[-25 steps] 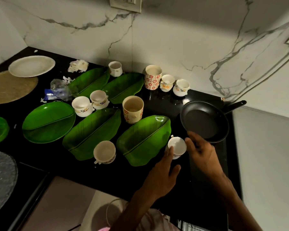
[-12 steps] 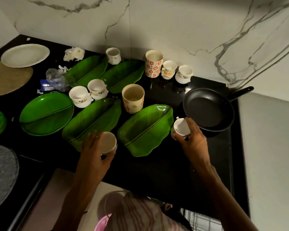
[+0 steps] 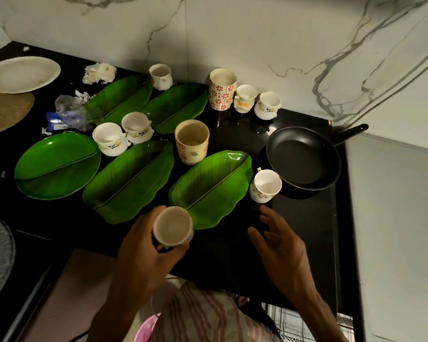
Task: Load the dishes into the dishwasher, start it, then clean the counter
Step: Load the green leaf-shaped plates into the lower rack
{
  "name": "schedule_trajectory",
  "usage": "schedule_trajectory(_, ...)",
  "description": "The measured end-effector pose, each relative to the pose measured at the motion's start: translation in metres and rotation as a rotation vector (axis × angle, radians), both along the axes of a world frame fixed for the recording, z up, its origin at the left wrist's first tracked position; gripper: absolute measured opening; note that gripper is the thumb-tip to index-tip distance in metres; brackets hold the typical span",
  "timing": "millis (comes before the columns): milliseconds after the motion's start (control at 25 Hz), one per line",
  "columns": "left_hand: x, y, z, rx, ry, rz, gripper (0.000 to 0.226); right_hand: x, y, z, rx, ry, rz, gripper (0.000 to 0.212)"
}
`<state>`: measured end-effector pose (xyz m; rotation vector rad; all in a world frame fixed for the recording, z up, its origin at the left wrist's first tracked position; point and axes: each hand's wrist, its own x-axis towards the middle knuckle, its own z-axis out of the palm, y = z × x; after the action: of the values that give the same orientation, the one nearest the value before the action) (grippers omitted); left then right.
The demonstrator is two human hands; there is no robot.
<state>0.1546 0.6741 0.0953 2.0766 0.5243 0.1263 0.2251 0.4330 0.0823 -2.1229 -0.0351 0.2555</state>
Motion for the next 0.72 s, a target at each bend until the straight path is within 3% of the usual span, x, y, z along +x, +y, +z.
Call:
schedule_trajectory(120,0.000,-0.050,-0.010,-0.037,-0.017,-0.253,0.076,-0.003,0.000,-0.007,0.079,0.077,-0.095,0.051)
schedule_trajectory(280,0.025,-0.096,-0.033,0.135,0.044,-0.472,0.082,0.021,-0.011,-0.007,-0.025,0.012,-0.197,0.039)
schedule_trajectory(440,0.052,-0.119,-0.040,0.232,-0.021,-0.524,0.077,0.037,-0.014,0.003,-0.047,-0.066,-0.194,0.031)
schedule_trajectory(720,0.080,-0.153,-0.051,0.164,-0.135,-0.509,0.075,0.063,-0.012,0.007,-0.273,-0.275,-0.053,0.037)
